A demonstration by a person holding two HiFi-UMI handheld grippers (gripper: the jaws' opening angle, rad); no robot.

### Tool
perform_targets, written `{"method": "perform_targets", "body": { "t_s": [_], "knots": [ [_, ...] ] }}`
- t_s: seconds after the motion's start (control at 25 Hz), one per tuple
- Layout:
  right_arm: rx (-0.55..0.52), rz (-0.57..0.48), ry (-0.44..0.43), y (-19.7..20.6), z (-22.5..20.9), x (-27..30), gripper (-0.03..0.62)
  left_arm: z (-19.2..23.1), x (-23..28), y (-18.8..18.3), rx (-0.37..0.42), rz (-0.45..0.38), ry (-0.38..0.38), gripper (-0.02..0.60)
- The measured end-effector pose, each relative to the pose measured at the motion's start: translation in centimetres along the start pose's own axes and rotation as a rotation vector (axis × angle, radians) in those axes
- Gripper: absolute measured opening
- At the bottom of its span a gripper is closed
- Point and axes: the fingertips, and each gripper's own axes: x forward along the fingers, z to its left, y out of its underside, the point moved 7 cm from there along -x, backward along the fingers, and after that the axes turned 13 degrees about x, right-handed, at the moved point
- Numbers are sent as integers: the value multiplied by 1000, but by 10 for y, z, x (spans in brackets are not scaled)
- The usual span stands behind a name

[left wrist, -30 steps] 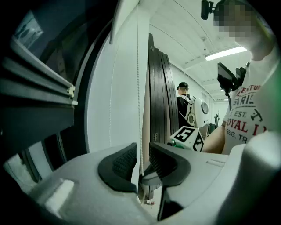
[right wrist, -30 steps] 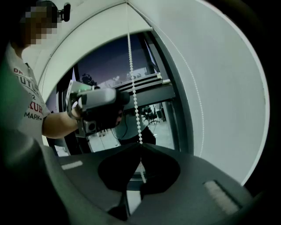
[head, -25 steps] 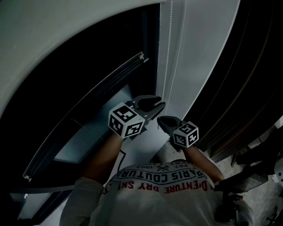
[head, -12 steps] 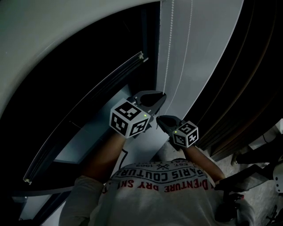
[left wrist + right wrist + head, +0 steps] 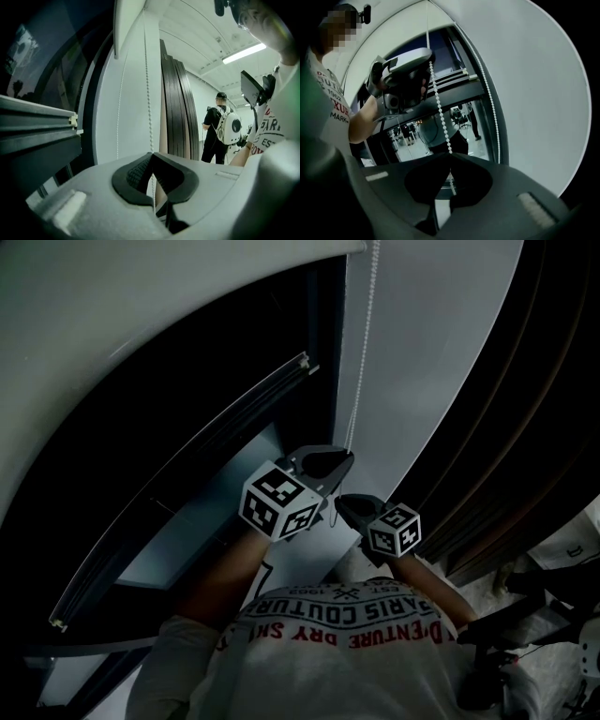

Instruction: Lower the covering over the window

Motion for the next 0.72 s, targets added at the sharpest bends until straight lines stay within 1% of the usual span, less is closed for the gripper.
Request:
{"method": "perform_targets", "body": {
  "t_s": [0.08, 0.16, 0.24, 0.32, 0.4, 0.56, 0.64, 0.72],
  "knots": [
    [11, 29, 10, 10, -4, 2, 11, -3, 3, 11, -16, 13, 4, 6],
    [7, 61, 30, 21, -8, 5, 11, -7, 6, 23, -14, 33, 6, 6],
    [6, 108, 50, 34, -11, 8, 11, -11, 8, 39, -3, 71, 8, 6],
    [19, 157, 50, 49, -12, 11, 11, -17, 11, 58, 2, 111, 9, 6],
    [35, 213, 60, 66, -15, 12, 11, -20, 13, 77, -21, 137, 12, 6],
    [29, 313, 82, 99, -21, 14, 11, -25, 15, 106, -85, 159, 19, 7],
    [40, 326, 88, 107, -25, 14, 11, -27, 16, 115, -99, 153, 19, 8],
    [60, 322, 96, 108, -28, 13, 11, -28, 19, 119, -110, 130, 21, 8]
  ]
}}
